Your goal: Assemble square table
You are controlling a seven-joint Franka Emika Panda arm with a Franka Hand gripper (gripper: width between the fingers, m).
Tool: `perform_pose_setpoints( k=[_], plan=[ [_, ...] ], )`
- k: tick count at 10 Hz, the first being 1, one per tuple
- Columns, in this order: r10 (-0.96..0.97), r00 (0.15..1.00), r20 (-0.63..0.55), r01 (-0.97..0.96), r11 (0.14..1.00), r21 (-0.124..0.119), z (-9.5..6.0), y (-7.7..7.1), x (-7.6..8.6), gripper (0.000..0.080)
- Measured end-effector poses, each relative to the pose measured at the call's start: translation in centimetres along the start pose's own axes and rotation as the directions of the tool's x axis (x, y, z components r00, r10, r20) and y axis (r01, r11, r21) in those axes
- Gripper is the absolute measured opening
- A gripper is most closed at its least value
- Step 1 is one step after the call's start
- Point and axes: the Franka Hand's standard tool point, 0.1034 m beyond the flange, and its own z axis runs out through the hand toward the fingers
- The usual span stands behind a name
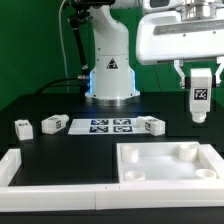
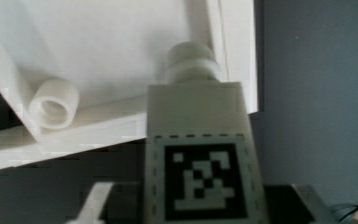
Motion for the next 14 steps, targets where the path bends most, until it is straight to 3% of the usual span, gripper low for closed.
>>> perform_pose_setpoints(
  k=[4,6,8,9,14],
  plan=[
    [-0.015,1.0,0.009,0.015,1.0,0.025,0.1,-0.3,0.0,0.029],
    [-0.05,0.997,-0.053,0.053,0.996,0.069,1.3,-0.4,0.2,0.029],
    [-0.123,0.986,-0.113,0.133,0.987,0.087,2.3,-0.6,1.3,0.029],
    [-0.152,0.979,-0.138,0.165,0.982,0.089,2.3,-0.6,2.0,0.029],
    [-0.201,0.967,-0.158,0.215,0.973,0.083,2.7,-0.2,2.3,0.029]
  ],
)
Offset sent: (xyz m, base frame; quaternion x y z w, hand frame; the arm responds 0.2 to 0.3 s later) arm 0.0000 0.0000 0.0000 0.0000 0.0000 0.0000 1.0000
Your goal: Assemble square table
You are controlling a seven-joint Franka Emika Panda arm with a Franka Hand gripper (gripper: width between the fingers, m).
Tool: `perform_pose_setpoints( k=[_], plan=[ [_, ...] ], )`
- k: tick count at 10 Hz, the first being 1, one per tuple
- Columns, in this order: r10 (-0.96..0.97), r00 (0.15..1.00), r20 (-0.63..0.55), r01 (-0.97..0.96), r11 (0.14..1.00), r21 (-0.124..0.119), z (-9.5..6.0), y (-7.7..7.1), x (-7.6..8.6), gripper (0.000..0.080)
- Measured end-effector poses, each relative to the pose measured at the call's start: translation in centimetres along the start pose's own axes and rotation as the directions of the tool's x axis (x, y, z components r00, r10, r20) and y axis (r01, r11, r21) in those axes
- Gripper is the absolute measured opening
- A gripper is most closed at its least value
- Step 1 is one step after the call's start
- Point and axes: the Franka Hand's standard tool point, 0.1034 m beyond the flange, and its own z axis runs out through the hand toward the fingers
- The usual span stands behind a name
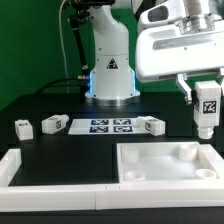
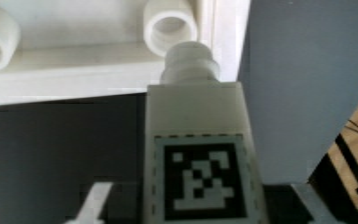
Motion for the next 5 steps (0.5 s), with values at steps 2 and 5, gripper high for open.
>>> perform_pose_setpoints(
  k=[2,5],
  plan=[
    [-0.033,0.999,-0.028,0.033,0.999,-0.002,1.0,0.7,-0.1,0.029],
    [-0.063,0.998,-0.024,0.063,0.998,-0.011,2.4,1.6,-0.8,0.029]
  ],
)
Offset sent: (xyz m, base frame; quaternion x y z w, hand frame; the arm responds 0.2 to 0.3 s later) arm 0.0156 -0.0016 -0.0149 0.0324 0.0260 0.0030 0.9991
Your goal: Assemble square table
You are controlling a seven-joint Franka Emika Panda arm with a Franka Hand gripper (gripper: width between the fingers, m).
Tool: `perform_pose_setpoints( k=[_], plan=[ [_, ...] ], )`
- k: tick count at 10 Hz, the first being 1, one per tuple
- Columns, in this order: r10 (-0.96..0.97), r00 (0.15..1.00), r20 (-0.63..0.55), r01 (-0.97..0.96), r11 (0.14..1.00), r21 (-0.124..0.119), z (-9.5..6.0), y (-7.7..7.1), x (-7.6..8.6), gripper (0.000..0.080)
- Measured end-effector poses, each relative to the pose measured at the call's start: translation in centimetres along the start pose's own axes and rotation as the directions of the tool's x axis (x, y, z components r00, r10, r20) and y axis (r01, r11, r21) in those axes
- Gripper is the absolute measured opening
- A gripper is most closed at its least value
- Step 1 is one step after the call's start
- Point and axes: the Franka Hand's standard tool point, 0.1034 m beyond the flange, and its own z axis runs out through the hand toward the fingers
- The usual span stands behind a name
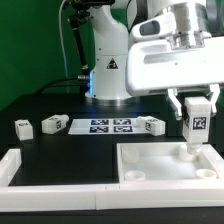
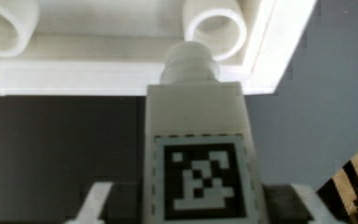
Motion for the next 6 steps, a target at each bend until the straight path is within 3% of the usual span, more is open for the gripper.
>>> perform_pose_setpoints(
  k=[6],
  plan=[
    [0.014,1.0,0.016,-0.014,1.0,0.008,1.5,-1.3,-0.7,0.029]
  ],
)
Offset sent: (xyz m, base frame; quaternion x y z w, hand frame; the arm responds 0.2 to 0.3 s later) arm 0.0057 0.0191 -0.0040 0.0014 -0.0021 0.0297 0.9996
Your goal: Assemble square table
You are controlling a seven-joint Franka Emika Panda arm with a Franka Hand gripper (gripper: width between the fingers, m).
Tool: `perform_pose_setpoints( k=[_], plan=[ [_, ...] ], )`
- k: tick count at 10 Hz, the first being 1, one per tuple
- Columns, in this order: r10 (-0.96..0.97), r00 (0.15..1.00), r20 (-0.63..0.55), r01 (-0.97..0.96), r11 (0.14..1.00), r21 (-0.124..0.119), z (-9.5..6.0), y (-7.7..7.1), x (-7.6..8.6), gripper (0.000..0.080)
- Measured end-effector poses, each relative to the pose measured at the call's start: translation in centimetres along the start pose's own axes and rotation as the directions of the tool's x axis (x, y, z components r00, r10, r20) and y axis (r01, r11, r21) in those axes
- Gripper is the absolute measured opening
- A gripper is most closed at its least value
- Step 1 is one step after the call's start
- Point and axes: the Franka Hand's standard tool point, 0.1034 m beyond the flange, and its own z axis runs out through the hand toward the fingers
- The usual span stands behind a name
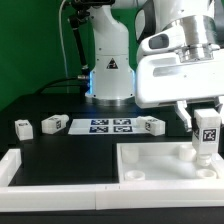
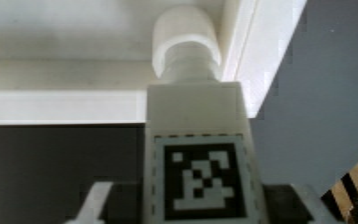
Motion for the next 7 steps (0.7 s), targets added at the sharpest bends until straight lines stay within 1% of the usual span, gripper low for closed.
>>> perform_pose_setpoints(
  k=[1,5,7],
  plan=[
    [-0.001,1.0,-0.001,0.001,1.0,0.0,0.1,0.0,0.1,0.029],
    [-0.018,1.0,0.008,0.018,1.0,-0.003,0.9,0.1,-0.4,0.029],
    [-0.02,1.0,0.003,0.02,1.0,-0.001,1.2,-0.1,0.0,0.029]
  ],
)
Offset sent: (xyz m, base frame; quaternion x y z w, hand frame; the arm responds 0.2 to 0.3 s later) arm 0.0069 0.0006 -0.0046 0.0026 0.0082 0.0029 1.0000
